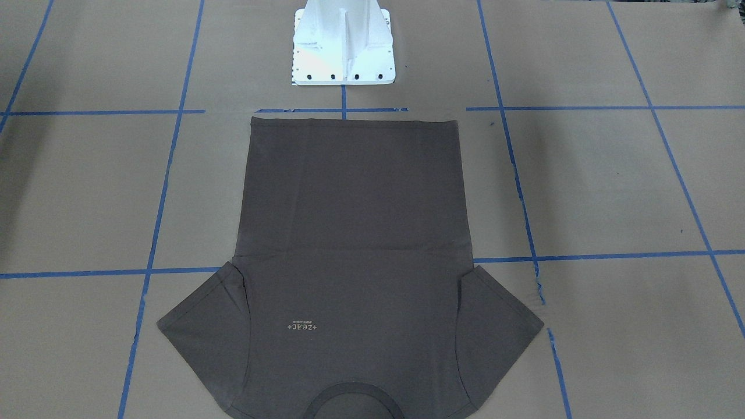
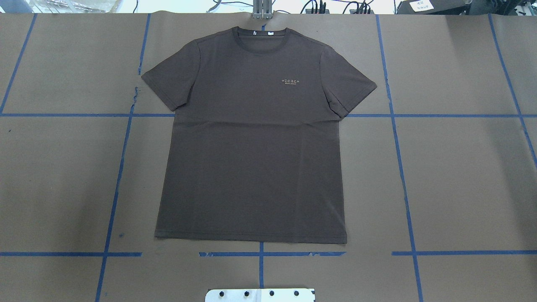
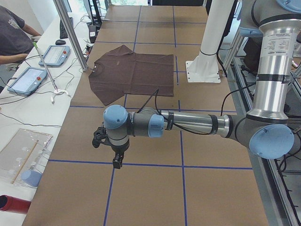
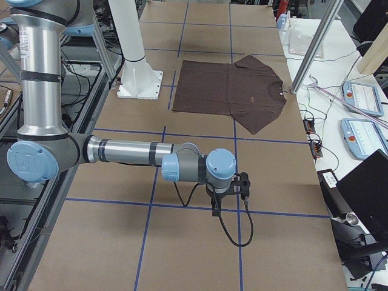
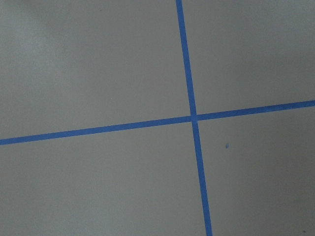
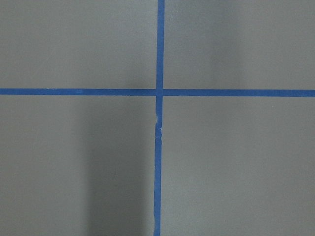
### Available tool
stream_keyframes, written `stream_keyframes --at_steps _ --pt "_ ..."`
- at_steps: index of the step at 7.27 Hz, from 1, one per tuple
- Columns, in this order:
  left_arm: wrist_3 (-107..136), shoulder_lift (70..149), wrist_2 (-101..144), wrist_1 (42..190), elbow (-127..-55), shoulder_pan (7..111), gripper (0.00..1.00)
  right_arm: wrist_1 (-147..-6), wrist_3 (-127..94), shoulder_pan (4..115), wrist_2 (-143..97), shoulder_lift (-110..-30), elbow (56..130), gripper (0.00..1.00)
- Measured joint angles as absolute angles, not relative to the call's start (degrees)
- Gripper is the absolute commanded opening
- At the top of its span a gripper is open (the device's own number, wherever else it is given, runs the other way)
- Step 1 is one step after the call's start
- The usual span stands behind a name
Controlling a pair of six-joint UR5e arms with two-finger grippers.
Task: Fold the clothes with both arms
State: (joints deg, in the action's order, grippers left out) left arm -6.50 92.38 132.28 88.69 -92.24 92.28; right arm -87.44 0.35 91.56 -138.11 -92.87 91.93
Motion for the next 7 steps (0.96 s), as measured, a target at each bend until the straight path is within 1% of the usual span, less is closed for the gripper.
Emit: stream_keyframes --at_steps 3,5,6,7 --pt "-6.7 93.3 132.3 89.0 -92.6 92.2 1.0 -86.3 -0.4 90.8 -139.7 -92.2 94.8 1.0" --pt "-6.6 97.2 133.1 89.3 -93.4 92.1 1.0 -78.2 -2.9 85.2 -139.8 -89.4 93.3 1.0" --pt "-6.6 98.6 134.2 90.1 -94.8 91.7 1.0 -74.0 -7.8 80.5 -139.1 -85.8 91.8 1.0" --pt "-6.6 99.0 135.5 92.6 -96.0 90.6 1.0 -71.9 -13.2 76.9 -137.8 -80.1 89.2 1.0"
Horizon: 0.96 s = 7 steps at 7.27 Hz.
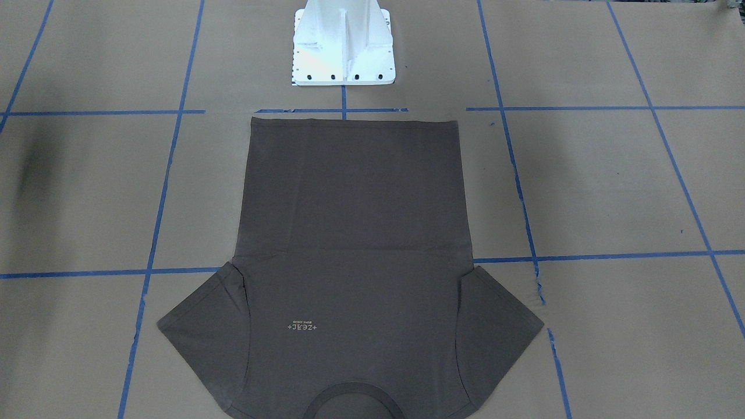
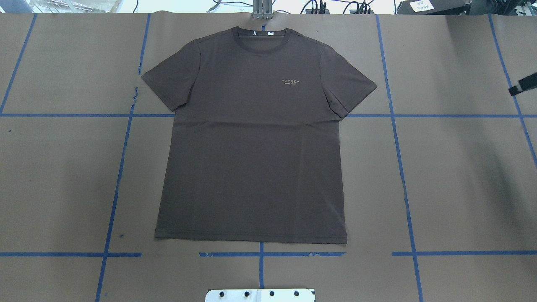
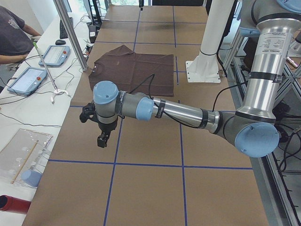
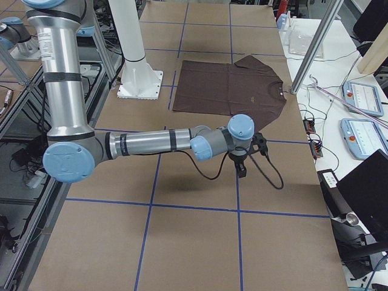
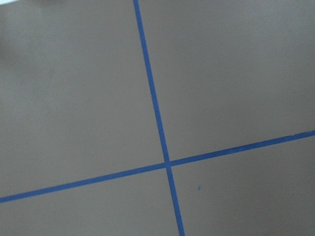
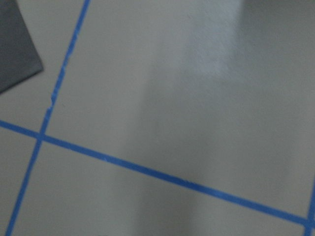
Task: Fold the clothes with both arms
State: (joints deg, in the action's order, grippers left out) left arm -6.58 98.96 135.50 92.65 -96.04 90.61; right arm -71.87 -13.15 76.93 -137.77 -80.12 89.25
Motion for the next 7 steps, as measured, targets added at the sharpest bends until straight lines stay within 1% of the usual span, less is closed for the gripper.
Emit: stream_keyframes --at_steps 2,3,5,7 --pt "-6.4 99.1 136.5 97.6 -96.3 88.6 1.0 -70.9 -17.8 73.7 -136.4 -70.2 82.7 1.0" --pt "-6.4 99.8 136.6 99.9 -95.4 87.5 1.0 -70.6 -20.3 71.9 -136.0 -66.8 80.3 1.0" --pt "-4.4 101.0 134.3 105.8 -93.1 83.7 1.0 -68.7 -30.7 66.8 -129.7 -61.1 77.5 1.0" --pt "1.8 101.0 133.2 110.9 -91.8 82.5 1.0 -62.6 -38.2 62.3 -125.4 -56.8 69.8 1.0"
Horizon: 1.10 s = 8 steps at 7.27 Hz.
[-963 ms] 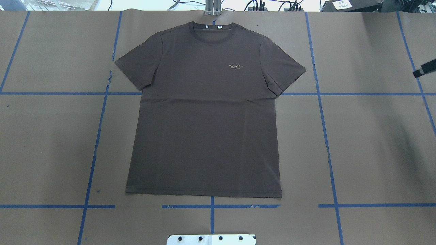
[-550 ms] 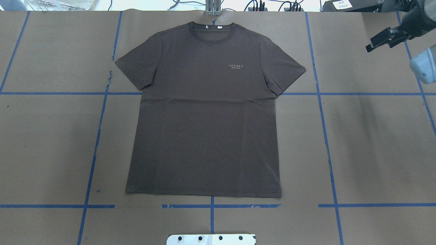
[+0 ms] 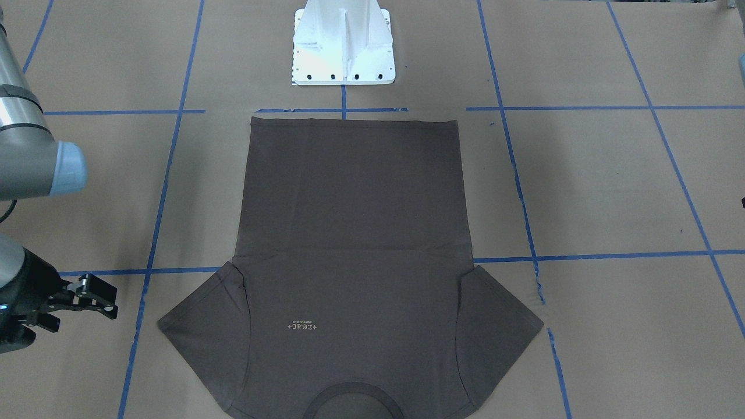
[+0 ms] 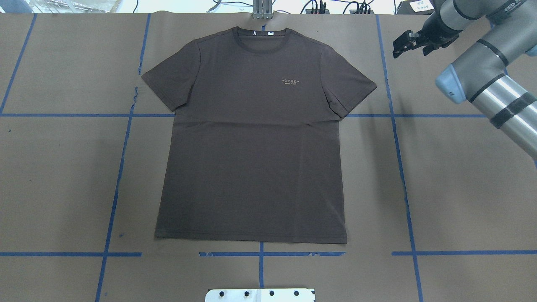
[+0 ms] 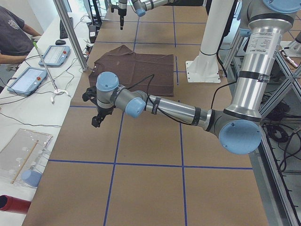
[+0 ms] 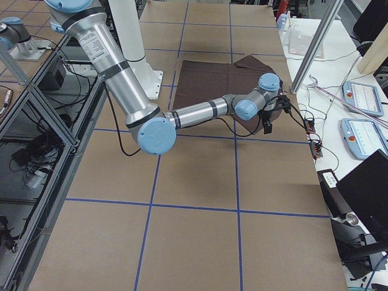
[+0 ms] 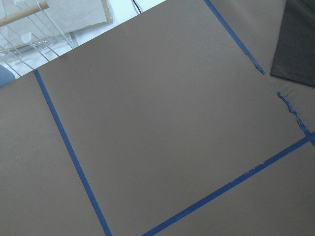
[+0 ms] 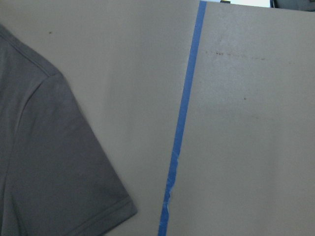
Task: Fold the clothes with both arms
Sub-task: 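Move the right gripper over the sleeve nearest it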
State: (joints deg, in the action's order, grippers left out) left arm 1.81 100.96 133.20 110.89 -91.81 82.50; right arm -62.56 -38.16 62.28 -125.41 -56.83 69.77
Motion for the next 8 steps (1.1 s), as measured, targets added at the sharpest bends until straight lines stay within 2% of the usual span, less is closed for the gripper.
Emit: stream_keyframes --at_steps 3,6,8 --pt "9.7 101.7 133.2 114.3 -91.0 82.3 1.0 -56.2 -43.0 57.0 -123.6 -54.6 61.8 1.0" --pt "10.3 101.8 133.2 114.9 -91.5 82.3 1.0 -55.9 -43.3 54.4 -120.4 -53.4 59.8 0.87" --pt "10.3 101.8 133.2 115.0 -91.6 82.3 1.0 -56.0 -43.3 54.3 -120.2 -52.0 58.3 0.86"
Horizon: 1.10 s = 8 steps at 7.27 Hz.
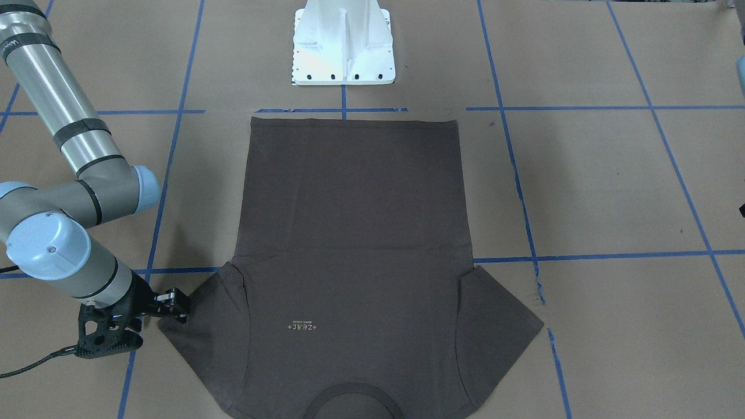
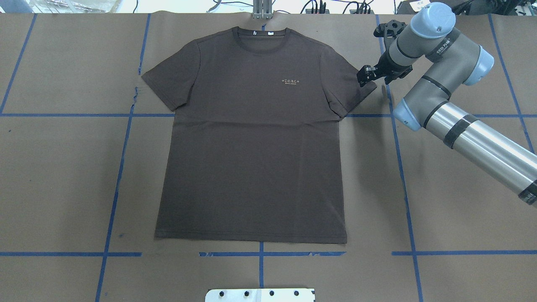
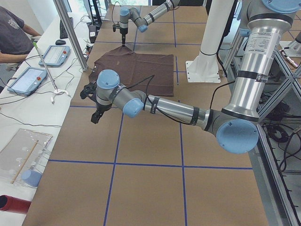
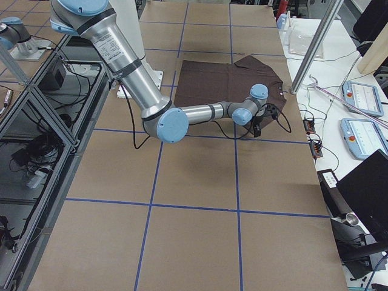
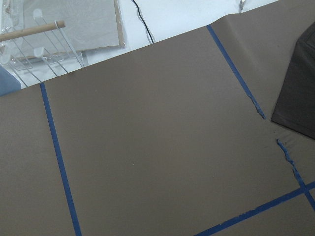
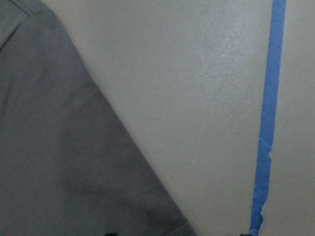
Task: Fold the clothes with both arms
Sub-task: 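Move the right gripper over the sleeve nearest it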
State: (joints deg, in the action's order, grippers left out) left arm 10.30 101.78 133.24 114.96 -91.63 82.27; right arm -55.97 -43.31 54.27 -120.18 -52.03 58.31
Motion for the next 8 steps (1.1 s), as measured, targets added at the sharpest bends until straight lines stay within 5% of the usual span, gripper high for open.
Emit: stream_keyframes --at_steps 2,5,7,8 --pt "10.4 101.8 133.2 115.0 -91.8 82.3 1.0 -56.0 -43.3 54.2 -120.1 -51.5 57.3 0.81" --pt "10.4 102.0 133.2 114.9 -91.9 82.3 1.0 -56.0 -43.2 54.1 -120.2 -51.3 56.8 0.18" --pt "10.4 102.3 133.2 114.8 -91.9 82.3 1.0 -56.0 -43.1 54.0 -120.2 -51.3 56.8 0.0" --pt "10.5 102.5 133.2 114.6 -91.9 82.3 1.0 -56.0 -43.1 54.0 -120.3 -51.1 56.8 0.0"
